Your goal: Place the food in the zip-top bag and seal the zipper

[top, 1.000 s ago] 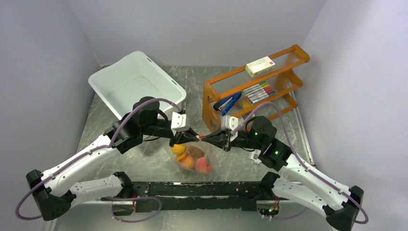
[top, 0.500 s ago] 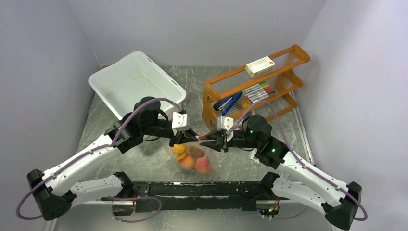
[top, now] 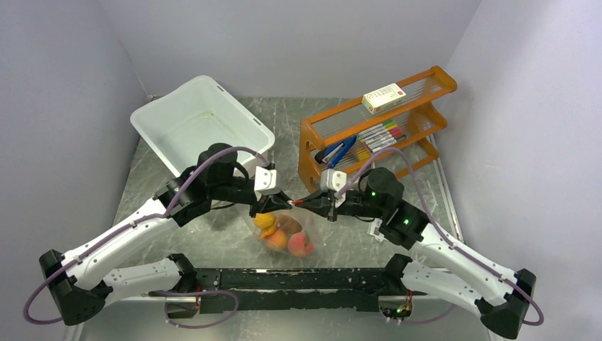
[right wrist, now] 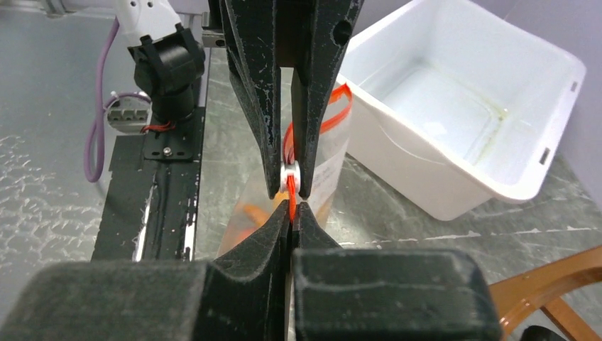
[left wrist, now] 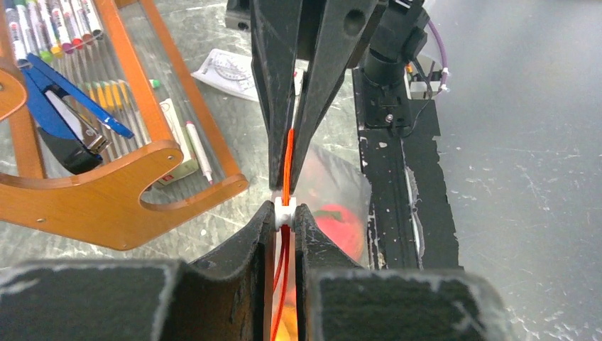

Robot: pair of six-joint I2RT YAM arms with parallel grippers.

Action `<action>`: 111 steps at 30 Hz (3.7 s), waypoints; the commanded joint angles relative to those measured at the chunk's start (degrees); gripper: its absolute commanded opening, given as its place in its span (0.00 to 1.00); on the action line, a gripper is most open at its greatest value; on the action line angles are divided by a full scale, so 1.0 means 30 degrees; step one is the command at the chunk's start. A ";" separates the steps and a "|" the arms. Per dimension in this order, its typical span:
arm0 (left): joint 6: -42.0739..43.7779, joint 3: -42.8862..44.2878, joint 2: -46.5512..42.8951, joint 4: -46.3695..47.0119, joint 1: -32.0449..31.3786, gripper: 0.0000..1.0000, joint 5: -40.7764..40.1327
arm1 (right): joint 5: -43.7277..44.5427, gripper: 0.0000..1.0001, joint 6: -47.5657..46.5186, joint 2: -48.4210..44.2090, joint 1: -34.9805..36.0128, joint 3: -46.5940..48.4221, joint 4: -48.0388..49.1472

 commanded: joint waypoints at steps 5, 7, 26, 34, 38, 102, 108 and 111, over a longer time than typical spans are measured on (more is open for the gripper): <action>0.0594 0.0157 -0.1004 -0.2465 -0.0019 0.07 -0.1640 | 0.1432 0.00 0.0401 -0.2384 0.0039 -0.0647 0.1212; 0.0566 -0.0036 -0.1168 -0.2501 -0.0042 0.07 -0.1741 | 0.1403 0.00 0.0501 -0.2621 0.0025 -0.0800 0.1226; 0.0569 0.0068 -0.3410 -0.4667 -0.0031 0.07 -0.3596 | 0.2801 0.00 0.1074 -0.4691 0.0023 -0.1926 -0.0035; 0.0973 -0.0544 -0.2636 -0.3618 -0.0024 0.07 -0.2494 | 0.1931 0.40 0.1410 -0.3345 0.0043 -0.0837 -0.1825; 0.1020 -0.0453 -0.2341 -0.3287 -0.0017 0.07 -0.2268 | 0.1854 0.50 0.0893 -0.2828 0.0082 0.0290 -0.3177; 0.1803 0.0695 -0.5886 -0.8918 -0.0018 0.07 -0.6323 | 1.3881 0.00 0.0605 -0.7176 0.3546 -0.0446 -0.5068; 0.1673 0.0738 -0.6526 -0.8882 -0.0021 0.07 -0.6665 | 1.3978 0.00 0.0988 -0.7681 0.3531 -0.0849 -0.5086; 0.1771 0.0908 -0.6599 -0.9095 -0.0025 0.07 -0.7037 | 1.4227 0.00 0.1055 -0.7673 0.3548 -0.0903 -0.5412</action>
